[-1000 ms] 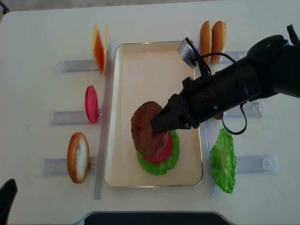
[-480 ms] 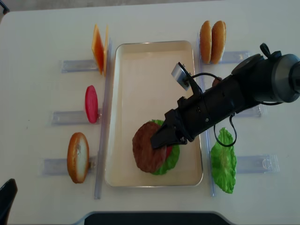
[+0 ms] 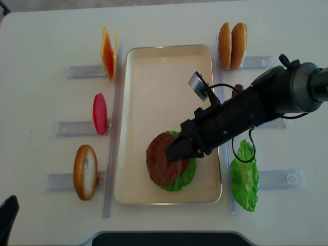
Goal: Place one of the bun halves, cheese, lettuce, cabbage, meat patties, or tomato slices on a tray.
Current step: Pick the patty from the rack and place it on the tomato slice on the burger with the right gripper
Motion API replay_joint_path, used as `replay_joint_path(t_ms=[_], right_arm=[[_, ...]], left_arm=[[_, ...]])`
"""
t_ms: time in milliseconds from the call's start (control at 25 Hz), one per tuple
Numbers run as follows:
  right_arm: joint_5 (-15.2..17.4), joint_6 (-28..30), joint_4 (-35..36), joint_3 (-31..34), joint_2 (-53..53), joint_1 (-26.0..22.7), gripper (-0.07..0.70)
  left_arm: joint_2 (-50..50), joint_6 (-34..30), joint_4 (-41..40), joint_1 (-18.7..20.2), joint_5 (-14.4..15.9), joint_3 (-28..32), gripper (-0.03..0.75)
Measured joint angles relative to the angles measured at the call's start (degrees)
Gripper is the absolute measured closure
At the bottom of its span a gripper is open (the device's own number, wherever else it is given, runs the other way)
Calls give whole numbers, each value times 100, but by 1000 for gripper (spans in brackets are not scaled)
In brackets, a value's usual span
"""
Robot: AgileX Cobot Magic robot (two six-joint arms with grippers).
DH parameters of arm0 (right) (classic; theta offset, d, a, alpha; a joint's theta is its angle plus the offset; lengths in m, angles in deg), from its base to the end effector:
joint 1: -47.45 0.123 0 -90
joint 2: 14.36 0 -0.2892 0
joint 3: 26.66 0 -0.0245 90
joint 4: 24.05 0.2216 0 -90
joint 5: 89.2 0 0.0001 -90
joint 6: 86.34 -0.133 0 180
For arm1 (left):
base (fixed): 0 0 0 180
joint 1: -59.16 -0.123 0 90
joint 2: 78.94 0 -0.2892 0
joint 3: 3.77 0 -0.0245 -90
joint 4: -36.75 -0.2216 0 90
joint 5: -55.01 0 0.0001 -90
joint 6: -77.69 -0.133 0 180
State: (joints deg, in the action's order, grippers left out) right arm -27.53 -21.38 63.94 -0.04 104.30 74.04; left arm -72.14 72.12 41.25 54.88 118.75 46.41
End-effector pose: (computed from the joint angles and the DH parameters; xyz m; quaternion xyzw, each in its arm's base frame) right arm 0.2316 0.2468 0.1544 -0.1784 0.8198 0.5441 0.0118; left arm 0.0001 -0.0094 0.2308 0.0121 0.8684 0.0034 0.4957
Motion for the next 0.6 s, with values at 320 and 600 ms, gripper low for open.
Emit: replay_joint_path(t_ms=[320,600], right_arm=[[-17,86,6,0,4,-150,492],[-163,107,6,0,4,-150,492]], left_arm=[[0,0,0,0,0,0,325],[0,0,0,0,0,0,325]])
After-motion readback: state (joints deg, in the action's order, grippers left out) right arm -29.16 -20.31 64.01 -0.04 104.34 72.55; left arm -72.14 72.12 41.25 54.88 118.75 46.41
